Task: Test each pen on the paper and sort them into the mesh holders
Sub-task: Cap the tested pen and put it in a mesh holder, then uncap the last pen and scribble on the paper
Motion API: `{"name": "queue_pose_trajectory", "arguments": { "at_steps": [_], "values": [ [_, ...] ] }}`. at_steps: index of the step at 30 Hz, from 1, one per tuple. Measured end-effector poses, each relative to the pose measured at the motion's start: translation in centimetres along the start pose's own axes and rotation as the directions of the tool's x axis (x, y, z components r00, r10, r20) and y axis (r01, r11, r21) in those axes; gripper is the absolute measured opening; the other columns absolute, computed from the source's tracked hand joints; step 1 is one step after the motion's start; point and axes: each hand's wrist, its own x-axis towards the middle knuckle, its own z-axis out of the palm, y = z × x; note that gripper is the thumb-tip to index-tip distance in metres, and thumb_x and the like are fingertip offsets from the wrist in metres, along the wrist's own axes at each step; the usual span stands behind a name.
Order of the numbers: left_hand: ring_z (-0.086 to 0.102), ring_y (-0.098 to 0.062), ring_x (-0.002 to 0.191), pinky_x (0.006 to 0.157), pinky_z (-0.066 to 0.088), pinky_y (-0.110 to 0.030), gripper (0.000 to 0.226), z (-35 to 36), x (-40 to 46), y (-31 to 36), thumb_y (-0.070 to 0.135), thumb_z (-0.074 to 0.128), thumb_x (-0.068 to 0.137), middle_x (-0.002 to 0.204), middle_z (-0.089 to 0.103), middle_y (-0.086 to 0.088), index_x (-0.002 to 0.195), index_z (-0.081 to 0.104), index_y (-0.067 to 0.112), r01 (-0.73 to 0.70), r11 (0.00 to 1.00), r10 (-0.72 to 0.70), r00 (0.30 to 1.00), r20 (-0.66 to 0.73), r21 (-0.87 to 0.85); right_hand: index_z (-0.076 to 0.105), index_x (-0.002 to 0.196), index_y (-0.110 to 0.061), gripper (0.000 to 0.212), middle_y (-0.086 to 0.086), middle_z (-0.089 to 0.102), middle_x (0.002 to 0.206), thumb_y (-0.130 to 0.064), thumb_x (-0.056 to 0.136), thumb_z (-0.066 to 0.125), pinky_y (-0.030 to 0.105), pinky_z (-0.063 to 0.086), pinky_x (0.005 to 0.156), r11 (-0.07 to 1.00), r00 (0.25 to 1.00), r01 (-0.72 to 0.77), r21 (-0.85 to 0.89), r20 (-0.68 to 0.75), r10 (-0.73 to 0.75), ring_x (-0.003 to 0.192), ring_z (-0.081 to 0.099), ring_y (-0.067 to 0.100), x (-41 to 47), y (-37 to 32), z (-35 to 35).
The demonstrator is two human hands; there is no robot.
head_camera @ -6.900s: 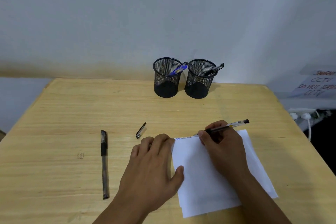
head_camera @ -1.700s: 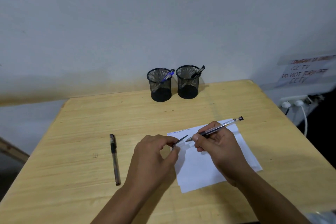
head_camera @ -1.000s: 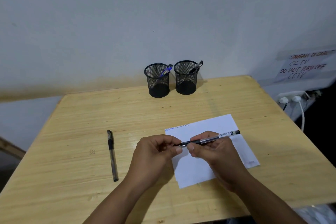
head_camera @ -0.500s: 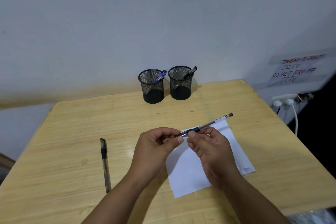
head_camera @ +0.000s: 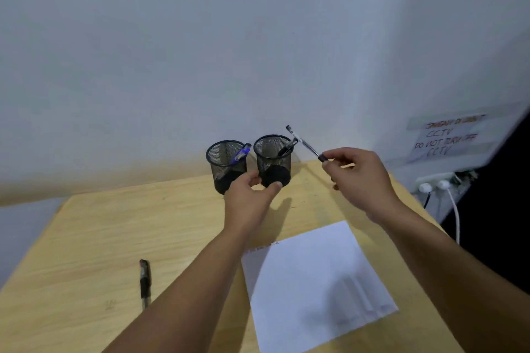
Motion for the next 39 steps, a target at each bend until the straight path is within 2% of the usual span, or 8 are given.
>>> {"name": "queue_pose_trajectory", "arguments": {
  "at_steps": [5, 10, 15, 23, 28, 32, 34, 39],
  "values": [
    [0.062, -0.014, 0.101, 0.079, 0.042, -0.025, 0.045, 2.7, 1.9, 0.1, 0.04, 0.078, 0.074, 0.108, 0.068, 0.005, 0.111, 0.069, 0.017, 0.024, 0.998, -0.019, 0.997, -0.08, 0.066, 0.077, 0.096, -0.022, 0.017, -0.006, 0.07, 0.091, -0.02, 0.087, 0.063, 0.011, 0.038, 0.058, 0.913, 0.979, 0.2, -0.355, 0.11, -0.171, 0.079, 0.059, 0.011, 3.9, -2.8, 0.4],
    [0.064, -0.018, 0.088, 0.074, 0.044, -0.025, 0.036, 3.9, 2.5, 0.3, 0.044, 0.077, 0.074, 0.093, 0.071, 0.005, 0.101, 0.069, 0.021, 0.054, 0.995, -0.042, 0.987, -0.153, 0.078, 0.073, 0.081, -0.019, 0.003, -0.005, 0.066, 0.08, -0.021, 0.083, 0.072, 0.014, 0.035, 0.052, 0.835, 0.956, 0.29, -0.468, 0.184, -0.23, 0.075, 0.061, 0.014, 6.4, -4.3, 2.3],
    [0.066, -0.02, 0.085, 0.072, 0.046, -0.027, 0.029, 4.2, 3.2, 0.4, 0.045, 0.074, 0.075, 0.09, 0.073, 0.006, 0.096, 0.067, 0.026, 0.077, 0.991, -0.056, 0.982, -0.181, 0.112, 0.068, 0.078, -0.021, 0.008, 0.0, 0.066, 0.082, -0.019, 0.079, 0.075, 0.023, 0.039, 0.059, 0.811, 0.94, 0.332, -0.483, 0.24, -0.242, 0.079, 0.063, 0.02, 7.3, -4.2, 4.0],
    [0.065, -0.021, 0.085, 0.069, 0.042, -0.027, 0.031, 4.1, 3.8, 0.8, 0.046, 0.073, 0.079, 0.092, 0.072, 0.004, 0.098, 0.065, 0.023, 0.094, 0.986, -0.066, 0.978, -0.196, 0.137, 0.069, 0.091, -0.019, 0.012, 0.003, 0.067, 0.09, -0.022, 0.08, 0.075, 0.025, 0.04, 0.067, 0.814, 0.944, 0.319, -0.485, 0.237, -0.229, 0.089, 0.061, 0.02, 7.4, -3.2, 4.9],
    [0.065, -0.018, 0.087, 0.071, 0.043, -0.026, 0.032, 3.5, 2.6, 0.2, 0.042, 0.074, 0.08, 0.092, 0.068, 0.007, 0.103, 0.066, 0.022, 0.095, 0.988, -0.074, 0.984, -0.163, 0.123, 0.065, 0.106, -0.021, 0.026, 0.0, 0.068, 0.106, -0.025, 0.081, 0.072, 0.033, 0.051, 0.081, 0.816, 0.939, 0.343, -0.465, 0.184, -0.29, 0.096, 0.062, 0.02, 5.9, -2.8, 3.9],
    [0.062, -0.009, 0.085, 0.078, 0.047, -0.026, 0.04, 1.9, 0.7, -0.8, 0.038, 0.076, 0.08, 0.08, 0.062, 0.018, 0.115, 0.065, 0.023, 0.066, 0.993, -0.056, 0.993, -0.101, 0.093, 0.065, 0.099, -0.026, 0.02, -0.009, 0.067, 0.101, -0.029, 0.081, 0.073, 0.026, 0.046, 0.071, 0.864, 0.947, 0.321, -0.388, 0.156, -0.282, 0.084, 0.064, 0.013, 2.9, -2.5, 2.7],
    [0.064, -0.007, 0.087, 0.083, 0.053, -0.032, 0.042, 0.6, -0.4, -1.7, 0.04, 0.076, 0.079, 0.088, 0.065, 0.016, 0.118, 0.064, 0.028, 0.055, 0.994, -0.05, 0.997, -0.062, 0.092, 0.065, 0.095, -0.027, 0.018, -0.011, 0.068, 0.096, -0.03, 0.08, 0.075, 0.02, 0.044, 0.066, 0.891, 0.955, 0.284, -0.354, 0.192, -0.228, 0.076, 0.064, 0.01, 1.1, -1.9, 2.9],
    [0.067, -0.008, 0.079, 0.072, 0.056, -0.031, 0.02, -4.4, -2.5, -4.0, 0.034, 0.073, 0.082, 0.086, 0.07, 0.013, 0.101, 0.069, 0.03, 0.077, 0.98, -0.072, 0.997, -0.032, 0.183, 0.068, 0.09, -0.027, 0.016, -0.012, 0.07, 0.087, -0.032, 0.078, 0.078, 0.021, 0.049, 0.069, 0.933, 0.937, 0.209, -0.292, 0.333, -0.105, 0.07, 0.064, 0.004, -3.4, -0.5, 5.5]
  ]
}}
